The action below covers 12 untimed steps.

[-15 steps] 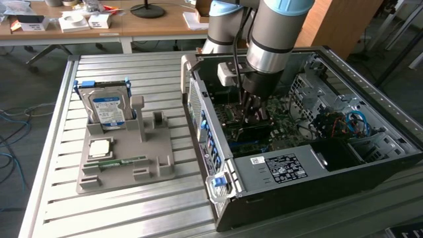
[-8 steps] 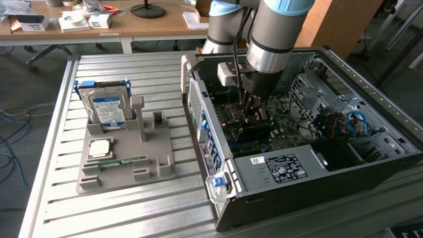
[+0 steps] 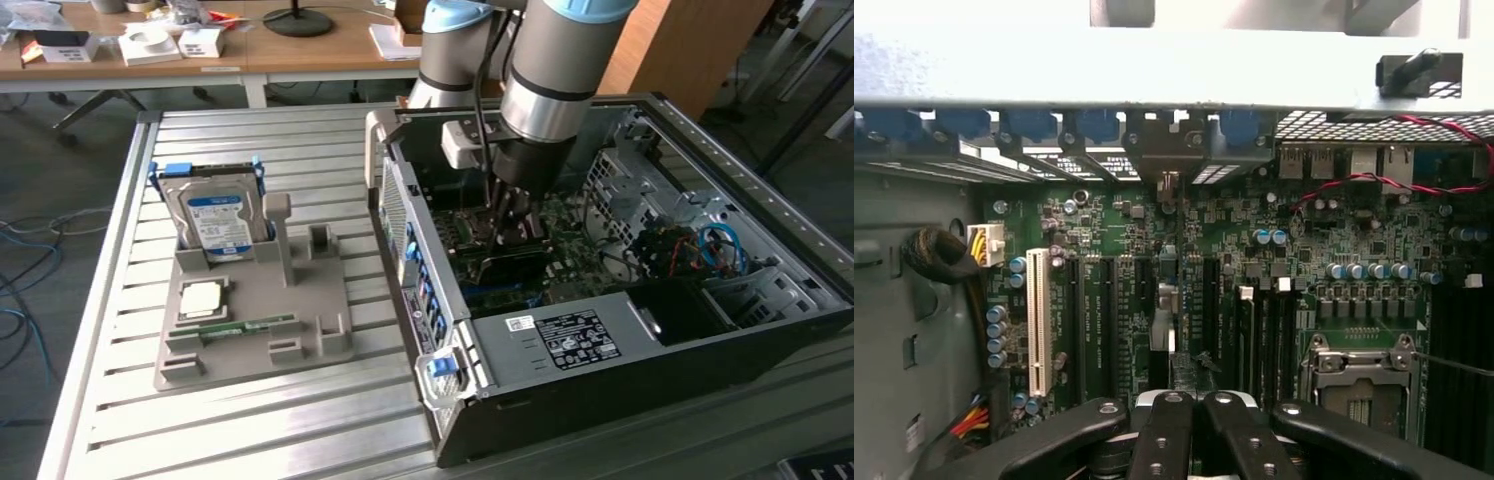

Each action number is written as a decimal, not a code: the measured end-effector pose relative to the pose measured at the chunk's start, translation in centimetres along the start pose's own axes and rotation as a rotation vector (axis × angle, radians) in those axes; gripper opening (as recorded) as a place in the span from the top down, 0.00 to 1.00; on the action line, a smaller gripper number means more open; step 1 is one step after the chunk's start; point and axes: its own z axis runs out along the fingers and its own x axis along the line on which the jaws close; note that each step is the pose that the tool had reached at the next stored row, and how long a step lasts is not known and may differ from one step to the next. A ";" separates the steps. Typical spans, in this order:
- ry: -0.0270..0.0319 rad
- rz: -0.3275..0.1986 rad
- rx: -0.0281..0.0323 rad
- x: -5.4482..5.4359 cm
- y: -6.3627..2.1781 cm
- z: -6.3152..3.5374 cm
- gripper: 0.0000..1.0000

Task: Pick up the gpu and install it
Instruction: 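Press down on the gpu until it lock into place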

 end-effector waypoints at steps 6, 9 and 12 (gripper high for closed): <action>-0.0003 0.000 0.0001 0.0 -0.01 0.24 0.89; 0.0000 0.000 0.0000 0.0 0.00 0.27 0.89; -0.0001 0.000 0.0001 0.0 0.00 0.32 0.89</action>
